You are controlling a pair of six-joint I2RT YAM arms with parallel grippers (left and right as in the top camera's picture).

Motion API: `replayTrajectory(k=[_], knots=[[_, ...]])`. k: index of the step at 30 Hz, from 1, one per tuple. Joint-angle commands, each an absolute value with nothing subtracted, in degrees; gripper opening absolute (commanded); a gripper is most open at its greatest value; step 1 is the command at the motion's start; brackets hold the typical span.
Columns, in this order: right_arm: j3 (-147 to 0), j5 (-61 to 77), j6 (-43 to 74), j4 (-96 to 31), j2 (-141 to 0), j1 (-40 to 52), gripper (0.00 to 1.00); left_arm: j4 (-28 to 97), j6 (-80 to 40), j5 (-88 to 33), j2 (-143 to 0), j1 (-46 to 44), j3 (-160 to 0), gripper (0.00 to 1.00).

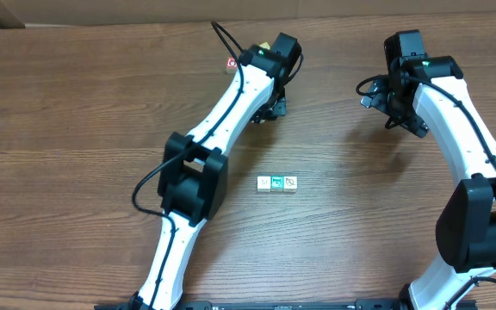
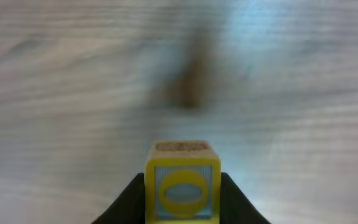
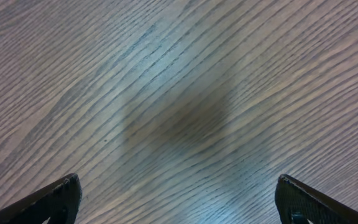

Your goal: Flip 5 blocks

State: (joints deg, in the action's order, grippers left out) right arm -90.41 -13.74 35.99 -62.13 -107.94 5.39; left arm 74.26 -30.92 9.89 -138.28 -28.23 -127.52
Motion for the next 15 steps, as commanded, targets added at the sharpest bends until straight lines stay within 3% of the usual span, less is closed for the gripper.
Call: replayTrajectory(k=[1,4,5,7,9,13,15], knots=[[-90.72,-14.0,36.01,-61.78,-106.63,5.5,1.0,82.35,-29.52,10.24,-132.94,-27.51,-129.4,0.25],[-90.72,-14.02,36.01,-61.78,-106.63,5.5,1.0,87.37,-28.82,8.93,-133.19,-27.51,-128.99,0.32],[-90.72,-14.0,36.01,-61.78,-106.63,5.5,1.0,88.58,-28.45,8.97,-133.23,-27.51,-128.88,0.41],[-90.72,-14.02,36.01,-61.78,-106.63,5.5,1.0,90.19,-27.97,9.19,-133.25,-27.49,-128.75,0.71],[-90.72,-14.02,36.01,-61.78,-106.63,5.5,1.0,90.89,-27.31,8.86,-133.25,-27.16,-128.73,0.72],[-90.72,-14.0,36.01,-61.78,-106.63,5.5,1.0,91.64,-26.65,7.44,-133.08,-26.02,-128.75,0.61],[-90.72,-14.0,36.01,-61.78,-106.63,5.5,1.0,92.49,-26.63,7.29,-132.66,-25.39,-128.75,0.6]])
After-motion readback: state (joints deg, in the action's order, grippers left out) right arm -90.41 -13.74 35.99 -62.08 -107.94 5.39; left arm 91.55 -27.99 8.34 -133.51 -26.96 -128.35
